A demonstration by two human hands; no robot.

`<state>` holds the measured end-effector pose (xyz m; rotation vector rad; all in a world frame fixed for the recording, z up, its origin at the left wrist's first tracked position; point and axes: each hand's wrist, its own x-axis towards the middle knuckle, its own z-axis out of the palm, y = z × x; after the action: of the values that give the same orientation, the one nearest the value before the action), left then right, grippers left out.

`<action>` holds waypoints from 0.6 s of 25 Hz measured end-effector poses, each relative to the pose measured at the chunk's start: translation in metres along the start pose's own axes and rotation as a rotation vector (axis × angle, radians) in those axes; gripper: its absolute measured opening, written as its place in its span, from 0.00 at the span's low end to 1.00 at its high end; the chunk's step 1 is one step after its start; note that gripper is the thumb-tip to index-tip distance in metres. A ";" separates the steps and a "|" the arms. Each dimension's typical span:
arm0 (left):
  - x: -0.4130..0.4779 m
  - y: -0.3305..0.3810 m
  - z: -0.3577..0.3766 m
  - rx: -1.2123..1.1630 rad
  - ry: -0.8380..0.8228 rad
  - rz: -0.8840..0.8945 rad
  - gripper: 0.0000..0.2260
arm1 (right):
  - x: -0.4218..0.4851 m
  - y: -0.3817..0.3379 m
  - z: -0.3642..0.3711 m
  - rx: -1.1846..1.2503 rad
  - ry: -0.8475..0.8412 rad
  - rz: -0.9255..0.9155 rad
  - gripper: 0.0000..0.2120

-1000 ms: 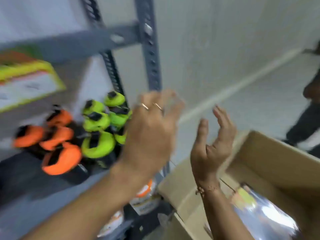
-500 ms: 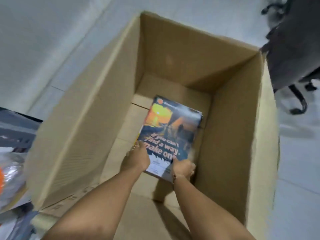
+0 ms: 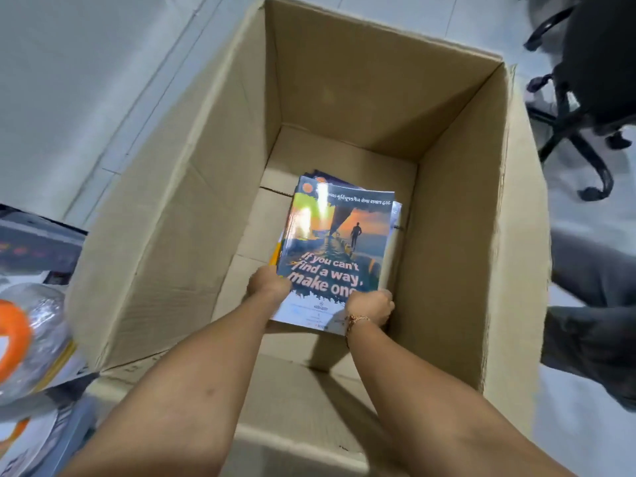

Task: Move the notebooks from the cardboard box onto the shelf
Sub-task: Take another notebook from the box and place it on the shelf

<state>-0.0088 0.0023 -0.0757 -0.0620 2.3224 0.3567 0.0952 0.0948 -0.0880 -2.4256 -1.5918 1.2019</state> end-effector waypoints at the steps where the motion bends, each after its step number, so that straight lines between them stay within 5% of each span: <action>1: -0.007 0.002 -0.008 0.033 0.019 0.081 0.12 | -0.006 -0.003 -0.004 0.039 0.004 -0.006 0.18; 5: -0.065 0.014 -0.087 -0.043 0.319 0.402 0.07 | -0.065 -0.043 -0.037 0.349 0.041 -0.210 0.15; 10: -0.189 -0.031 -0.236 -0.390 1.142 0.758 0.16 | -0.224 -0.141 -0.104 0.948 -0.022 -0.838 0.15; 12: -0.257 -0.080 -0.300 -0.414 1.546 0.764 0.18 | -0.322 -0.168 -0.127 1.184 -0.200 -1.069 0.14; 15: -0.349 -0.141 -0.360 -0.308 1.902 0.604 0.19 | -0.440 -0.184 -0.166 1.340 -0.396 -1.397 0.18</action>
<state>0.0070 -0.2535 0.3776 0.2970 4.0834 1.4141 -0.0356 -0.0959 0.3609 -0.1439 -1.2119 1.4655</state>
